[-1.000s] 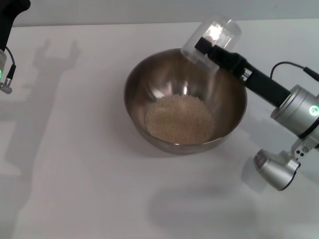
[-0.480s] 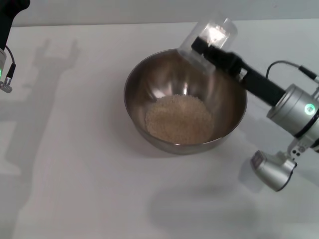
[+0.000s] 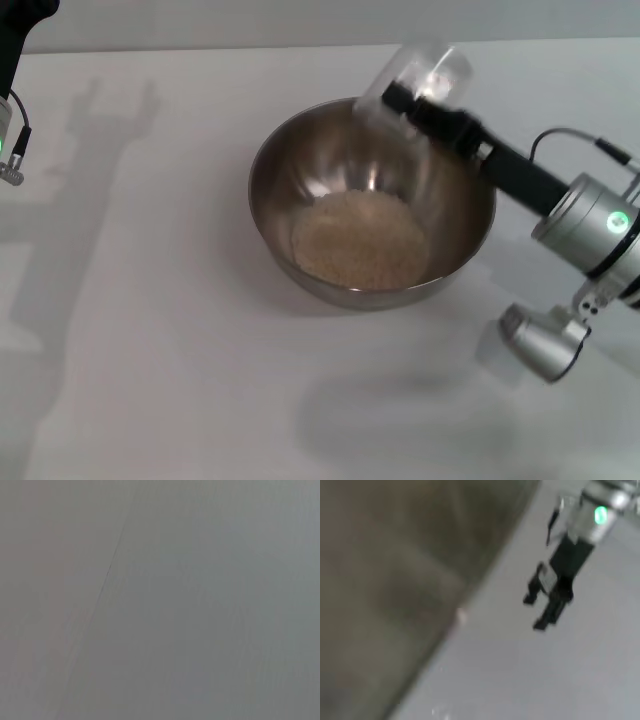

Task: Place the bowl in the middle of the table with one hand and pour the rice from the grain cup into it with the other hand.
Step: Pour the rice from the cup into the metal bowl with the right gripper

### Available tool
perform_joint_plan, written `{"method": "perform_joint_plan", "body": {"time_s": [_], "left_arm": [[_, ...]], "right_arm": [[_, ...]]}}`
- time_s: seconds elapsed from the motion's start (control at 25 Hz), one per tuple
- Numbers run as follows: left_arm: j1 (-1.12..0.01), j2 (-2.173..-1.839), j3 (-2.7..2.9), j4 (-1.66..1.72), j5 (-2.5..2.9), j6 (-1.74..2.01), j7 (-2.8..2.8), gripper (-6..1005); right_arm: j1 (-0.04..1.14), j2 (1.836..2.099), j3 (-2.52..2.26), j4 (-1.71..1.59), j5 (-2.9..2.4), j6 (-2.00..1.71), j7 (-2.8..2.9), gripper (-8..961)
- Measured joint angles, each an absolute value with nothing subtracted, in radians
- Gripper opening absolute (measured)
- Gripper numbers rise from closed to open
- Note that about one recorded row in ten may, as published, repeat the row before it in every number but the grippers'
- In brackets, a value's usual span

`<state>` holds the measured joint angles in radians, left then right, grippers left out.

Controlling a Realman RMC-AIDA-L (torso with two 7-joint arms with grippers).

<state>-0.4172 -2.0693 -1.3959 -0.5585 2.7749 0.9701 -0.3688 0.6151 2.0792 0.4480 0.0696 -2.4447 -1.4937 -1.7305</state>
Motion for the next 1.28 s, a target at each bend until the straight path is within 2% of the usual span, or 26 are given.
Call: {"method": "perform_joint_plan", "body": {"time_s": [1.28], "left_arm": [[-0.401,-2.069,-1.386,-0.580,2.779,0.979,-0.394,815]], "right_arm": [[0.613,2.078,0.464,0.058,-2.476,-1.552,-1.845,33]]}}
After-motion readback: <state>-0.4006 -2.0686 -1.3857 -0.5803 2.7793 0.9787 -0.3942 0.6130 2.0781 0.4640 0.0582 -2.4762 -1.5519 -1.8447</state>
